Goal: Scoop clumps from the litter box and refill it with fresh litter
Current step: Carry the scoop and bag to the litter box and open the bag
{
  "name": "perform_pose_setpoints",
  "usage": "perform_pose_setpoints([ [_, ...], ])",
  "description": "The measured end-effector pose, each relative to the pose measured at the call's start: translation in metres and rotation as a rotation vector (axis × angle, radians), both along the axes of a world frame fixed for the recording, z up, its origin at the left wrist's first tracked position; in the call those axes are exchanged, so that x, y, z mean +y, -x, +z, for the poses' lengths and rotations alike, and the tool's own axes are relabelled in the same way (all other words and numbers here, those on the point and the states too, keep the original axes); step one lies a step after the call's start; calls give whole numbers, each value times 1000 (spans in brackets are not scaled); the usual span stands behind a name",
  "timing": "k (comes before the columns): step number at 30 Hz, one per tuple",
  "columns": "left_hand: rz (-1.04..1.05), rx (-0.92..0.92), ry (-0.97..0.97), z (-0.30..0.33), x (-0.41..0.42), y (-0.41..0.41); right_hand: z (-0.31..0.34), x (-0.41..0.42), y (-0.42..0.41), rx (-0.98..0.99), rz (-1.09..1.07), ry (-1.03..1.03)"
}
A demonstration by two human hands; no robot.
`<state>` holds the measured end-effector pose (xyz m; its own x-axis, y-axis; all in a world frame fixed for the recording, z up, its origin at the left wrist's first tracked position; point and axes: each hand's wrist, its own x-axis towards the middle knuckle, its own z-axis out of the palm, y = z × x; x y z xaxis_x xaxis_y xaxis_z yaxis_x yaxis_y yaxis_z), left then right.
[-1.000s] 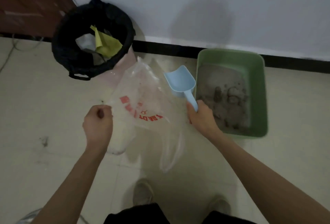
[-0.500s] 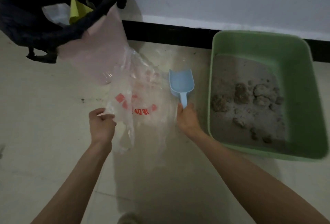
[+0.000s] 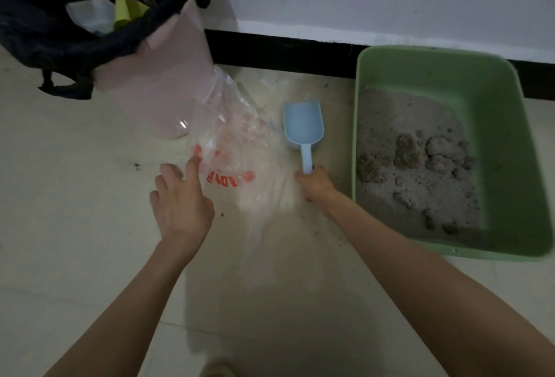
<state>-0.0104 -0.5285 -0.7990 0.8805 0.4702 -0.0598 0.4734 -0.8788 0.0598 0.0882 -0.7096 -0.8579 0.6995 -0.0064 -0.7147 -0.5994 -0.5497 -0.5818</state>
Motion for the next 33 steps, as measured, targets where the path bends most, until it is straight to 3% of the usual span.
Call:
perform_pose_setpoints([
  [3, -1, -103, 61, 3, 9, -3, 19, 3, 14, -303, 177, 294],
  [5, 22, -137, 103, 6, 13, -2, 36, 11, 28, -581, 331, 364],
  [6, 28, -136, 105, 8, 13, 0, 41, 19, 34, -628, 414, 348],
  [9, 19, -107, 117, 12, 12, 10, 44, 52, 53, -554, 594, 319],
  [13, 16, -109, 148, 28, 12, 20, 36, 86, 64, -517, 670, 351],
  [18, 32, -200, 150, 45, 25, 28, 38, 84, 50, -425, 400, 377],
  [21, 29, -243, 20, 46, 42, 30, 47, 64, 24, -273, 224, 231],
  [23, 6, -282, -34, 44, 50, 30, 55, 52, 8, -144, 97, 27],
  [27, -102, -322, 48, 44, 40, 27, 78, 31, -1, 187, -217, -453],
  [30, -130, -285, 130, 54, 17, 21, 90, 27, 3, 191, -219, -576],
  [33, -215, -81, 133, 60, -1, 8, 102, 35, 11, 166, -161, -657],
])
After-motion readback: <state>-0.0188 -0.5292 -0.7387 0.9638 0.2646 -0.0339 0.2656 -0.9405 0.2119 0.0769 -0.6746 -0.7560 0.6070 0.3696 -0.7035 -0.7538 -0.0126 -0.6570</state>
